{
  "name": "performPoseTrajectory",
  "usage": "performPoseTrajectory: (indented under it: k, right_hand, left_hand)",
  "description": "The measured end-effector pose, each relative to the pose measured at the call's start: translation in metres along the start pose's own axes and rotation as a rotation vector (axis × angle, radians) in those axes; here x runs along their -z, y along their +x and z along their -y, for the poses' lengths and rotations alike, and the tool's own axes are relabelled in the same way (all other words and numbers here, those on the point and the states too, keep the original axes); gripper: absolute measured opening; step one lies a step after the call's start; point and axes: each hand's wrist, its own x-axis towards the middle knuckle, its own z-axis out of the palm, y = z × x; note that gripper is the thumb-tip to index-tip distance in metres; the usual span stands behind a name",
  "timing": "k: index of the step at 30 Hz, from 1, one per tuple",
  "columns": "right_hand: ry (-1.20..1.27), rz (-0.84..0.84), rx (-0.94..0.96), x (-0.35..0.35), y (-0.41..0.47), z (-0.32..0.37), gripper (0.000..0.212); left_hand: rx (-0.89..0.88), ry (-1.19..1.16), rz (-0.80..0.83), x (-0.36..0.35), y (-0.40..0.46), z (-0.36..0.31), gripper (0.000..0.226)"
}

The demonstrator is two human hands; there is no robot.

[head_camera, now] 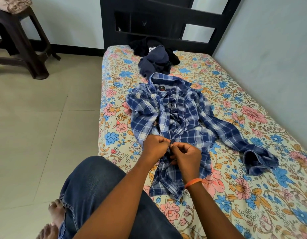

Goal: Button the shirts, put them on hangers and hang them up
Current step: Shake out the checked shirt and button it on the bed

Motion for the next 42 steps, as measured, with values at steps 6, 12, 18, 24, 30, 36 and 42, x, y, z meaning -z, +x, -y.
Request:
performPoseTrajectory:
  k: [6,12,18,24,30,36,42]
  right_hand:
    - [-0.094,-0.035,0.056,-0.008,0.001,-0.001,0.004]
    - [-0.091,-0.054,0.055,-0.007,0.000,-0.003,0.016]
    - [-0.101,-0.030,0.055,-0.003,0.003,-0.009,0.009]
    - [0.001,-0.001,-0.015,0.002,0.002,-0.004,0.009]
    - [0.104,0.046,-0.104,0.008,0.002,-0.001,0.009]
    - [0.136,0.095,-0.144,0.011,0.002,0.001,0.012]
    - [0.103,0.077,-0.143,0.012,0.002,-0.001,0.008]
  left_hand:
    - [0.033,-0.093,-0.004,0.001,-0.003,-0.003,0.025]
    - [0.033,-0.106,0.015,0.002,-0.005,-0.005,0.016]
    - [0.088,-0.163,0.039,0.001,-0.003,-0.006,0.007]
    - [0.286,-0.378,0.152,0.005,-0.002,-0.009,0.006]
    - [0.433,-0.460,0.248,0.010,0.004,-0.010,0.003]
    - [0.462,-0.439,0.278,0.010,0.008,-0.006,0.004]
    - [0.144,-0.082,0.170,-0.001,0.006,-0.004,0.010]
